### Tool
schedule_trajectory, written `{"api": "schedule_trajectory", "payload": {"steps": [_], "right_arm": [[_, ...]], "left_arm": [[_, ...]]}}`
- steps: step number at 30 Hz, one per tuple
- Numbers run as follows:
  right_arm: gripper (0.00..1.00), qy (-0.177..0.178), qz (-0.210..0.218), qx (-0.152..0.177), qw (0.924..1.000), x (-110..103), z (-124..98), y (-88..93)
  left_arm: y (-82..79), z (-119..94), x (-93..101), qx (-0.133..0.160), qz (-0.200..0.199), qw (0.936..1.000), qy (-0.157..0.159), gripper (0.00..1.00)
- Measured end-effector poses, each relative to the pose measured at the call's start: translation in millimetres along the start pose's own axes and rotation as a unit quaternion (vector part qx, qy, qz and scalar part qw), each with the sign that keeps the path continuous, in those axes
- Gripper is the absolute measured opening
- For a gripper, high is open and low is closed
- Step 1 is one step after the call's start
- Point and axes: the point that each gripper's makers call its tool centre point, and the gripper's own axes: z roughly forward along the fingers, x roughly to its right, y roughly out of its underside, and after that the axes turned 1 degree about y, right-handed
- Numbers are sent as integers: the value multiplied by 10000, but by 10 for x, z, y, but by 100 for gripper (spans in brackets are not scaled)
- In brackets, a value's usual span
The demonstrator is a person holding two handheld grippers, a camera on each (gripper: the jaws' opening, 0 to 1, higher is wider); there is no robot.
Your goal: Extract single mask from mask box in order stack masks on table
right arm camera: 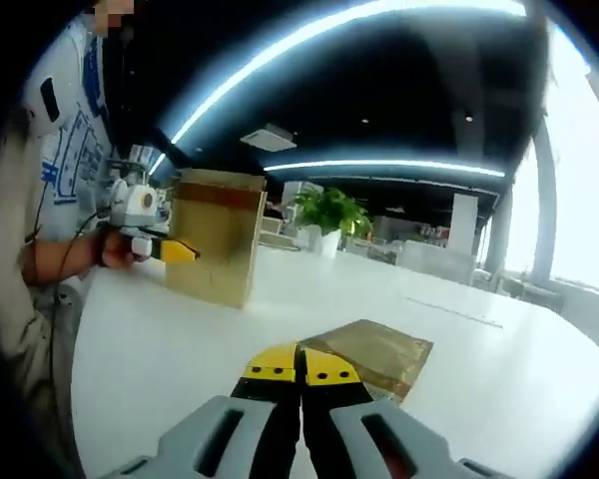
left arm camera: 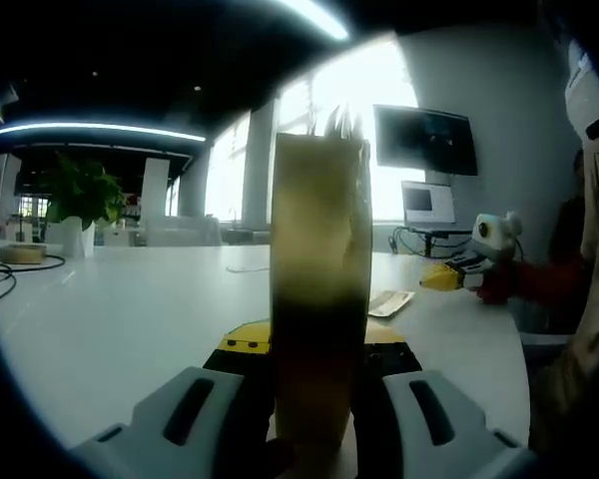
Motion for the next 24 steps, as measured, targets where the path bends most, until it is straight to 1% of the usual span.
{"api": "schedule_trajectory", "payload": {"steps": [3, 6, 8, 18, 24], "right_arm": [[0, 60, 30, -80, 9999, 21, 3, 32], [0, 68, 94, -62, 9999, 30, -8, 26], [0, -7, 115, 66, 9999, 1, -12, -24], [0, 17, 40, -1, 10000, 24, -11, 13], [0, 105, 205, -17, 9997, 76, -21, 31]], "left_arm": [[1, 1, 1, -2, 1, 10000, 3, 19], [-1, 0, 8, -4, 37, 10000, -1, 19], [-3, 0, 8, -6, 31, 10000, 7, 19], [-2, 0, -2, -10, 59, 10000, 8, 19], [-15, 7, 10, -11, 29, 10000, 11, 19]]}}
